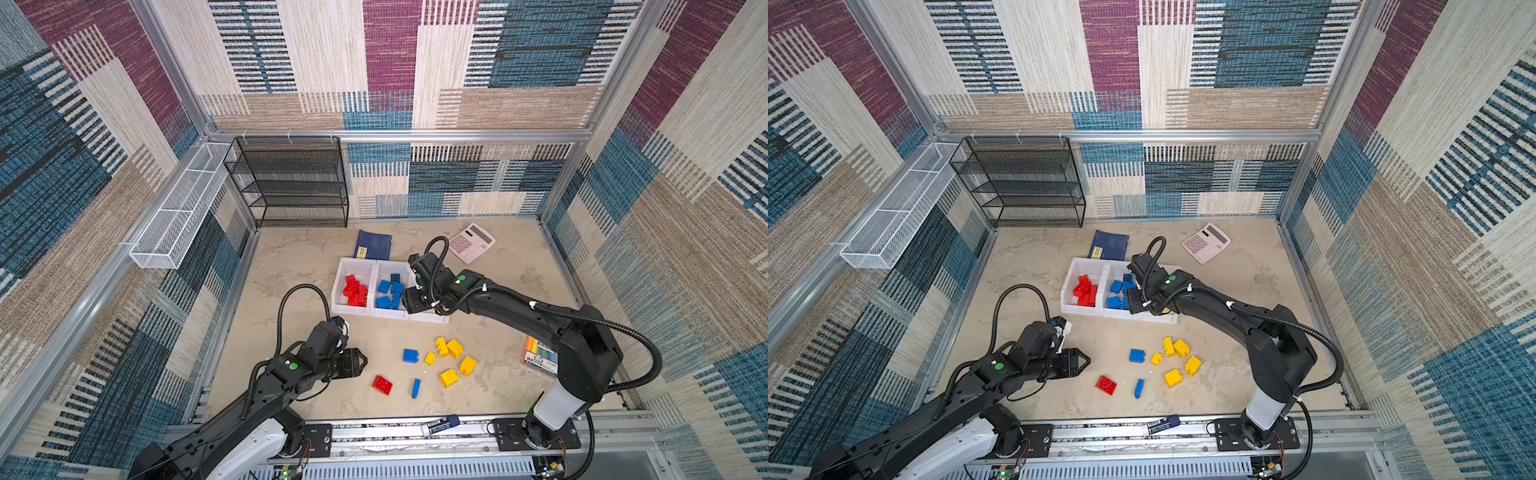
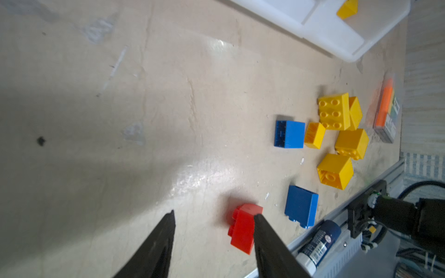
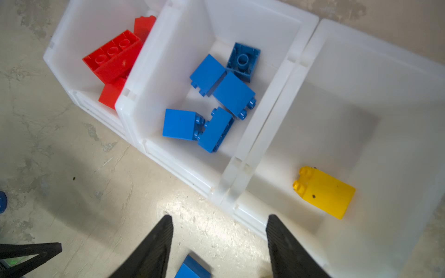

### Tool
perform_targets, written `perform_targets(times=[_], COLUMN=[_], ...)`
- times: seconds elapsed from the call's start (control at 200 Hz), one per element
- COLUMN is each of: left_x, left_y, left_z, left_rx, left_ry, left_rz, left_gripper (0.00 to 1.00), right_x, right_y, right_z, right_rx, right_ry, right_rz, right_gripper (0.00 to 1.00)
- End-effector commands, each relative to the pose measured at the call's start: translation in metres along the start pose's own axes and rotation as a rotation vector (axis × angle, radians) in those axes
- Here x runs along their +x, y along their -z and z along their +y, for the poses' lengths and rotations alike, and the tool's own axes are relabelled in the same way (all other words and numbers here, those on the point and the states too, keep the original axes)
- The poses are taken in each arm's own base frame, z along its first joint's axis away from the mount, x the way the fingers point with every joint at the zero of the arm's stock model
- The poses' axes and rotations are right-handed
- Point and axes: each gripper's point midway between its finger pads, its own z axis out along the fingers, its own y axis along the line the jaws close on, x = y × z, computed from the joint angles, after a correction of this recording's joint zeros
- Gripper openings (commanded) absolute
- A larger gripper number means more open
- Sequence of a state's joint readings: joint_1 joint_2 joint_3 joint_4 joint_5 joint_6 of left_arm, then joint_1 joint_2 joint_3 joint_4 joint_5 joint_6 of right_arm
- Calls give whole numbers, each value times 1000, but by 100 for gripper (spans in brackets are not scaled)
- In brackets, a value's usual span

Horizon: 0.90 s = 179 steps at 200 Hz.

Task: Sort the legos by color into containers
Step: 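Grasp a red brick near the robot with the left gripper while the right withdraws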

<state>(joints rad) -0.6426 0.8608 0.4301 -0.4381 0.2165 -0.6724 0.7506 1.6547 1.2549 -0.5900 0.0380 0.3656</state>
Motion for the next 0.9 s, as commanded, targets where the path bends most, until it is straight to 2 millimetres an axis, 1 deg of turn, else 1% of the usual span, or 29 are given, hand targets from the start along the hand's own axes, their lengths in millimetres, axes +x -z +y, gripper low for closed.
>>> perform_targets(times=[0.0, 0.15, 0.311, 0.471, 0.771, 0.891], left_x=[3, 13, 24, 32, 41, 44], left_y=[-5, -14, -25, -35, -45, -47], left_z=[-18, -23, -36, -37, -38, -40], left_rx=[63, 69, 115, 96, 97, 110], left_ry=[-70, -112, -146, -175, -189, -189], left_rz=[27, 73, 134, 180, 217, 229], left_gripper=[55, 54, 53, 52, 41, 35], right_x=[-5, 0, 4, 4, 9, 10], right_y=[7, 9, 6, 6, 4, 4], right_z=[-1, -4, -4, -4, -5, -4], right_rx=[-7, -5, -14, -14, -15, -17], right_ry=[-37, -52, -57, -56, -57, -57], right_rz=[-43, -43, -33, -33, -24, -21], right_gripper=[65, 65, 65, 65, 65, 64])
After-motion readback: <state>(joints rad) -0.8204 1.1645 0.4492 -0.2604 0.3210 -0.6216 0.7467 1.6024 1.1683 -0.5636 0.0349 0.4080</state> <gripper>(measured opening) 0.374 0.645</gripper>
